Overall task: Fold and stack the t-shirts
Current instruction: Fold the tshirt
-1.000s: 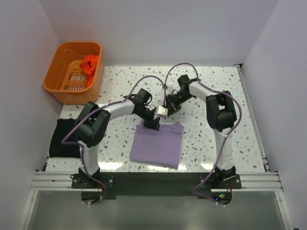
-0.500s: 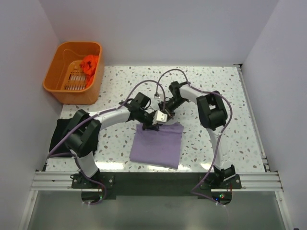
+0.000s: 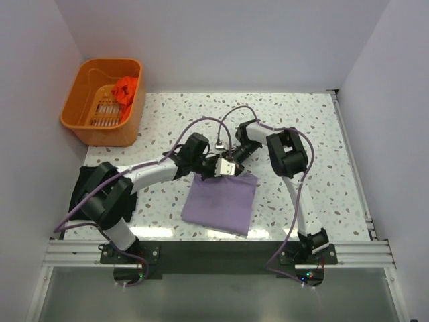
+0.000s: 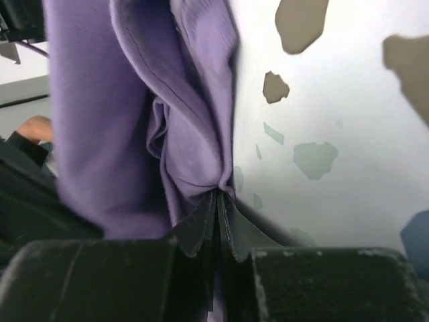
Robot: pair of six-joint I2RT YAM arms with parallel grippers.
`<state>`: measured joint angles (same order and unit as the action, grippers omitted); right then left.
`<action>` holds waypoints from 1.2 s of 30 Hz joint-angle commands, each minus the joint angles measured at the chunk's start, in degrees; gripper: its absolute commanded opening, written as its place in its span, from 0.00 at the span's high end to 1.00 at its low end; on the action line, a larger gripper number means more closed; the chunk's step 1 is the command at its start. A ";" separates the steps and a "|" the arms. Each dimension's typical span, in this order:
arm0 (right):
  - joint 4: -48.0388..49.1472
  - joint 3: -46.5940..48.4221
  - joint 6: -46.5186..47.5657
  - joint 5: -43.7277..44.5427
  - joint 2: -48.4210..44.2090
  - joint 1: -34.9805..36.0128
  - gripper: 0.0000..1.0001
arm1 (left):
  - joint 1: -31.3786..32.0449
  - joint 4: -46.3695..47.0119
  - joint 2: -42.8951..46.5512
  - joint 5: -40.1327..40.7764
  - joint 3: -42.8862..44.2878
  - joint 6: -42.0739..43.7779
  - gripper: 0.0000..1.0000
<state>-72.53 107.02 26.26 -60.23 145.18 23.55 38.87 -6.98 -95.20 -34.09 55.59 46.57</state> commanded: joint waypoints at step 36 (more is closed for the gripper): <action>-9.55 15.82 12.67 30.59 -5.09 -0.26 0.79 | -4.23 -3.96 14.77 -0.62 1.71 -6.22 0.53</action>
<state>-80.86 117.38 35.29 -41.30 143.39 23.62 36.51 -0.99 -83.11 -30.00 54.98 42.94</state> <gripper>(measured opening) 0.200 0.469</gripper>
